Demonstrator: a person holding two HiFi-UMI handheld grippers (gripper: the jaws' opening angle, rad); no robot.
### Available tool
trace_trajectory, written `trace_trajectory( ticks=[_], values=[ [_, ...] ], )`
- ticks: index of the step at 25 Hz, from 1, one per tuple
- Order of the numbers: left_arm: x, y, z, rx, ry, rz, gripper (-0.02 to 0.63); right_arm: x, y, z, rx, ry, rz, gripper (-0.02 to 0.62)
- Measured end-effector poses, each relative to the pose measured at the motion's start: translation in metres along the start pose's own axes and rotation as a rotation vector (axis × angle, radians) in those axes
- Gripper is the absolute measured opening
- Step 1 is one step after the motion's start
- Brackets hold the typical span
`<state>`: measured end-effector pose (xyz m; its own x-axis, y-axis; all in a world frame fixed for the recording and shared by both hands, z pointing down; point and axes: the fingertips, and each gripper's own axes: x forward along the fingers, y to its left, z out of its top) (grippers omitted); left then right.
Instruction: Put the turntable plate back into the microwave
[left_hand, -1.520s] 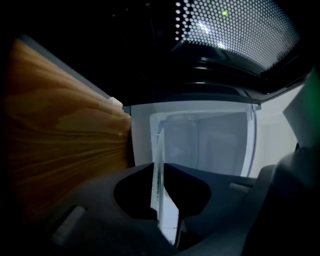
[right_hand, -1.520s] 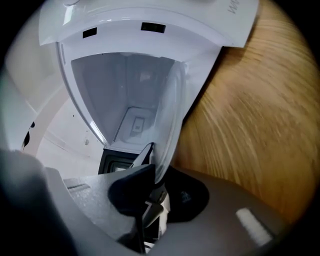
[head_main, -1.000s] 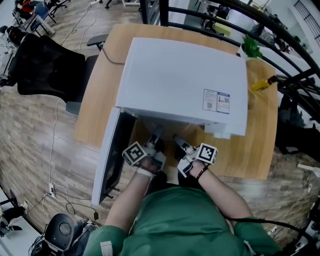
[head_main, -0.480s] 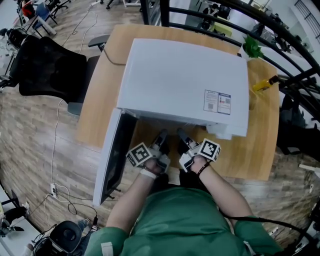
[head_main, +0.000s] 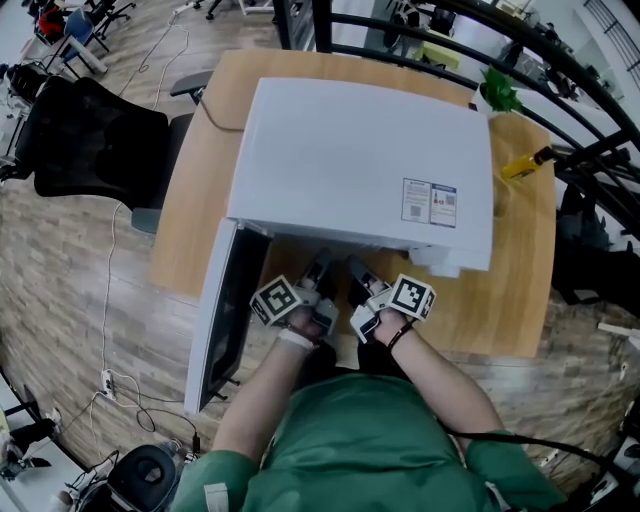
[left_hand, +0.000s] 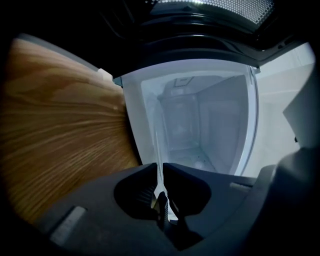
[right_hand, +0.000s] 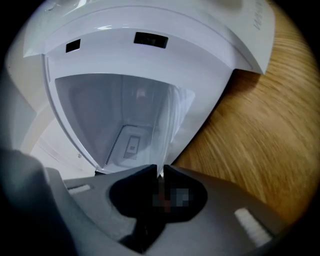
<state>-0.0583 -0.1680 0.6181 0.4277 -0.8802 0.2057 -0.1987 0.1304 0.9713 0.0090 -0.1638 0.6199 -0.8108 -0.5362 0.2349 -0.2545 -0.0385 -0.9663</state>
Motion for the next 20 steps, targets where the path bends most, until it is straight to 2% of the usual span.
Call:
trace_trajectory(
  ticks=[6, 12, 17, 20],
  values=[
    [-0.006, 0.003, -0.001, 0.004, 0.007, 0.026, 0.078, 0.004, -0.003, 0.002, 0.006, -0.001, -0.024, 0.044],
    [-0.002, -0.002, -0.004, 0.014, 0.016, 0.033, 0.034, 0.008, -0.001, 0.006, -0.006, -0.005, -0.047, 0.044],
    [-0.001, -0.002, 0.001, 0.007, 0.007, 0.033, 0.031, -0.009, -0.007, 0.027, 0.009, -0.093, -0.085, 0.046],
    [0.002, -0.002, 0.004, 0.006, 0.002, 0.031, 0.031, -0.005, -0.005, 0.031, 0.005, -0.088, -0.077, 0.038]
  ],
)
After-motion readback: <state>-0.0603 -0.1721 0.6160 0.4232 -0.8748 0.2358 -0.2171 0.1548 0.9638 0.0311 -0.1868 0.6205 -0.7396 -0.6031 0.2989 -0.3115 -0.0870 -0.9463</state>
